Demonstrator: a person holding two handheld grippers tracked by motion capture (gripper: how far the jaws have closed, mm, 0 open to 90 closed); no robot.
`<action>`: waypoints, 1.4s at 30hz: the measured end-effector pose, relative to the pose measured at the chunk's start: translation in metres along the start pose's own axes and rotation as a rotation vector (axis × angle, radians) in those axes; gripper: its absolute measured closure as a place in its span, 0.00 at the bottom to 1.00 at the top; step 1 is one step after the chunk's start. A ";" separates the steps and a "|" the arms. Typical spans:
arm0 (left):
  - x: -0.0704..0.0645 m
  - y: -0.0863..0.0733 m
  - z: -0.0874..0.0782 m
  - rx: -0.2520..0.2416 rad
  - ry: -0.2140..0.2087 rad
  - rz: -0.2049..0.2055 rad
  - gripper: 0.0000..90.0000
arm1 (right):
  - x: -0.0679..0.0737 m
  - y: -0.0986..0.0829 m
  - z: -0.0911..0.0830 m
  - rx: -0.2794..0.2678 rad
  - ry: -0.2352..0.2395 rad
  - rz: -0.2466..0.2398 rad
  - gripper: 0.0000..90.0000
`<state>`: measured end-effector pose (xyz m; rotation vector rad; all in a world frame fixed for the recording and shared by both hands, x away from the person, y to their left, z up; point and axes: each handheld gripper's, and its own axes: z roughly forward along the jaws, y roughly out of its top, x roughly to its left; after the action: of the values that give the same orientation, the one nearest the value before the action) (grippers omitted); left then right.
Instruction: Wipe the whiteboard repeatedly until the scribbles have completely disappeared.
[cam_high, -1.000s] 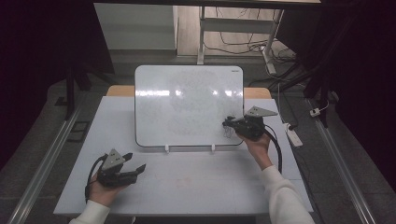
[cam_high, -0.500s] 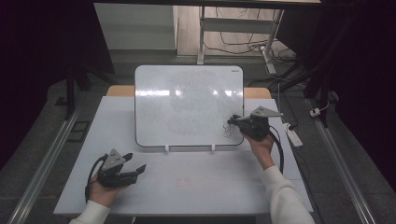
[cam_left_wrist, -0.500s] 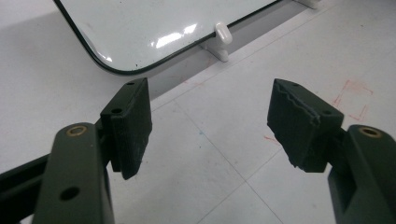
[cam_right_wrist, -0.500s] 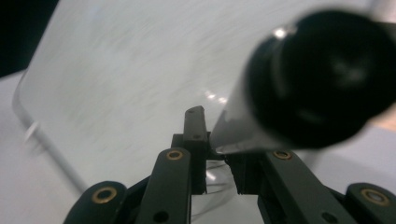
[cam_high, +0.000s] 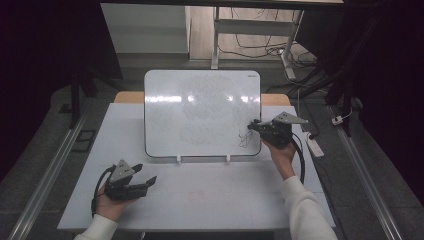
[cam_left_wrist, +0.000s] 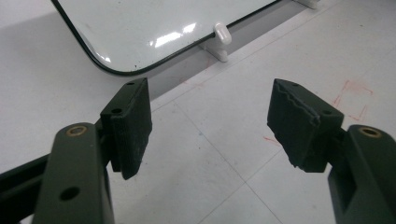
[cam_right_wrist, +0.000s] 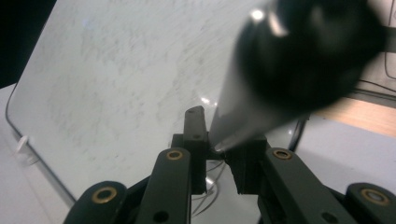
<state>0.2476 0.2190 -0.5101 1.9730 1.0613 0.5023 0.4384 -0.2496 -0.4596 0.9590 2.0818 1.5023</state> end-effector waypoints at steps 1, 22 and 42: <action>0.000 0.000 0.000 0.001 0.001 -0.002 0.35 | 0.003 -0.002 0.001 0.011 0.011 -0.003 0.86; -0.002 0.000 -0.001 -0.004 -0.002 0.003 0.35 | -0.001 -0.001 -0.001 0.010 0.005 -0.004 0.86; -0.002 0.001 0.000 -0.003 0.000 0.005 0.35 | 0.000 -0.001 0.001 0.028 0.035 -0.022 0.86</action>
<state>0.2463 0.2171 -0.5093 1.9739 1.0556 0.5067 0.4386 -0.2496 -0.4612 0.9232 2.1368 1.4927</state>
